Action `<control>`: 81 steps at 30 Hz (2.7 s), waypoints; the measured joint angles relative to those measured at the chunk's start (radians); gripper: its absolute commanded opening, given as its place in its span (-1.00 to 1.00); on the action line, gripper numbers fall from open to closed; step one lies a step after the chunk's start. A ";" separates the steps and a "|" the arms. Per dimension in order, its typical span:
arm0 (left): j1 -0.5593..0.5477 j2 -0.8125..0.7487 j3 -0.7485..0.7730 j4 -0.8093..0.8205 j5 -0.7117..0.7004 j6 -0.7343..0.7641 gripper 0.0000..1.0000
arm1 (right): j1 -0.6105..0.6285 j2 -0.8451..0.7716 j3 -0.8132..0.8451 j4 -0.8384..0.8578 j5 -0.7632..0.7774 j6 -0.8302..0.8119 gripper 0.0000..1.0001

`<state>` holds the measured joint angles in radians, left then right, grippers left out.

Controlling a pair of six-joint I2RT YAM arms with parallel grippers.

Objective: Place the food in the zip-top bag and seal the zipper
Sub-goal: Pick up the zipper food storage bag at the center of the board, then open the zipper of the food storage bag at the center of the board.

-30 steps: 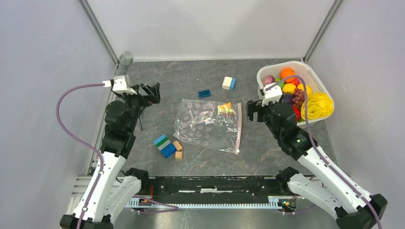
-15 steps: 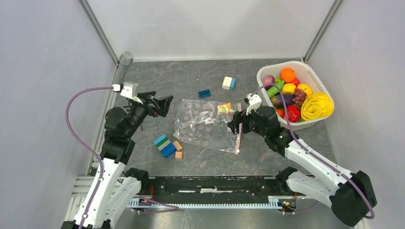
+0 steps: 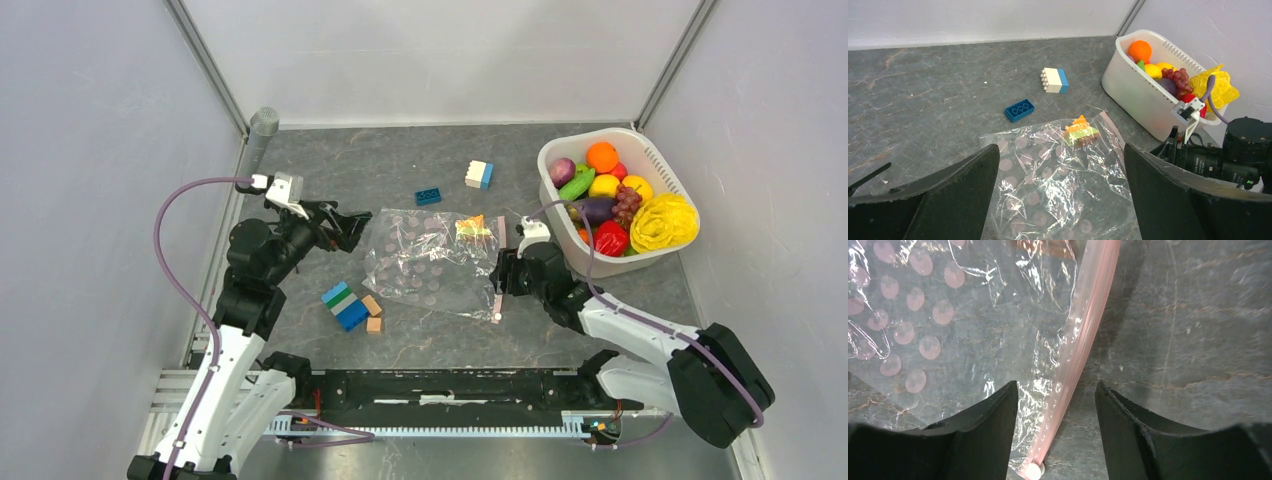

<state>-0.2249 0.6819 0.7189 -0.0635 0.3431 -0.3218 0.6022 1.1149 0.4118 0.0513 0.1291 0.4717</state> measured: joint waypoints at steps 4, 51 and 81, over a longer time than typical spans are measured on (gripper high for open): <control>0.000 -0.001 0.000 0.000 0.000 0.000 1.00 | 0.000 0.044 -0.045 0.077 -0.017 0.042 0.04; -0.444 0.284 0.136 -0.034 -0.083 -0.023 0.91 | 0.053 -0.204 -0.079 0.262 -0.382 -0.186 -0.97; -0.806 0.689 0.354 -0.144 -0.735 -0.016 0.41 | 0.193 -0.214 -0.027 0.276 -0.331 -0.170 -0.94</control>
<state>-1.0309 1.3712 1.0733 -0.2073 -0.3920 -0.3374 0.7952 0.9005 0.3851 0.3275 -0.2016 0.3019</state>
